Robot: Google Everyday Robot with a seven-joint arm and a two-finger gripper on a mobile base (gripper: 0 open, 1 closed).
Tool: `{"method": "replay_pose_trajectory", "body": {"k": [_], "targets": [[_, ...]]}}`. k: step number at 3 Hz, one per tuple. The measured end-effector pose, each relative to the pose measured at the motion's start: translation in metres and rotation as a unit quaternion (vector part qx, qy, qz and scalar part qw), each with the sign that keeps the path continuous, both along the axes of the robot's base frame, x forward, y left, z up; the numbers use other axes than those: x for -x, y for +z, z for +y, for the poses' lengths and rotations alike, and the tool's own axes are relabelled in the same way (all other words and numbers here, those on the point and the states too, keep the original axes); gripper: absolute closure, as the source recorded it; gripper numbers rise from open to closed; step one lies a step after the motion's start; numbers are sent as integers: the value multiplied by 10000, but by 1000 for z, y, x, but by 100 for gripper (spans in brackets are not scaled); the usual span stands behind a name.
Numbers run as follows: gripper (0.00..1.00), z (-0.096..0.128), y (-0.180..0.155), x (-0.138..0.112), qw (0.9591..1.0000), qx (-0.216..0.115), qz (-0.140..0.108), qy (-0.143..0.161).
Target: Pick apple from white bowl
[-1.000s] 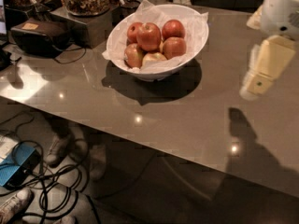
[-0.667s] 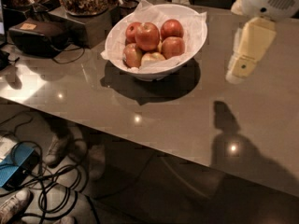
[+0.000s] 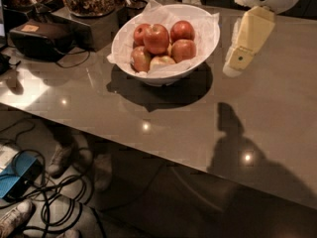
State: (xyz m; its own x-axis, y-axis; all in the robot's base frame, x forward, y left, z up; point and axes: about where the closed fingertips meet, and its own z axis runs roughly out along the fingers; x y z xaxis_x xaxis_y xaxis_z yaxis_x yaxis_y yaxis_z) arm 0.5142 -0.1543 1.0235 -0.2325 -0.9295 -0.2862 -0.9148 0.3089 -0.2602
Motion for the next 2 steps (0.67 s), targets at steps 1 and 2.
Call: {"method": "replay_pose_trajectory", "body": {"k": [1, 2], "targets": [[0, 23, 8, -31, 9998, 19, 37, -183], [0, 58, 14, -61, 9999, 0, -98, 106]]}}
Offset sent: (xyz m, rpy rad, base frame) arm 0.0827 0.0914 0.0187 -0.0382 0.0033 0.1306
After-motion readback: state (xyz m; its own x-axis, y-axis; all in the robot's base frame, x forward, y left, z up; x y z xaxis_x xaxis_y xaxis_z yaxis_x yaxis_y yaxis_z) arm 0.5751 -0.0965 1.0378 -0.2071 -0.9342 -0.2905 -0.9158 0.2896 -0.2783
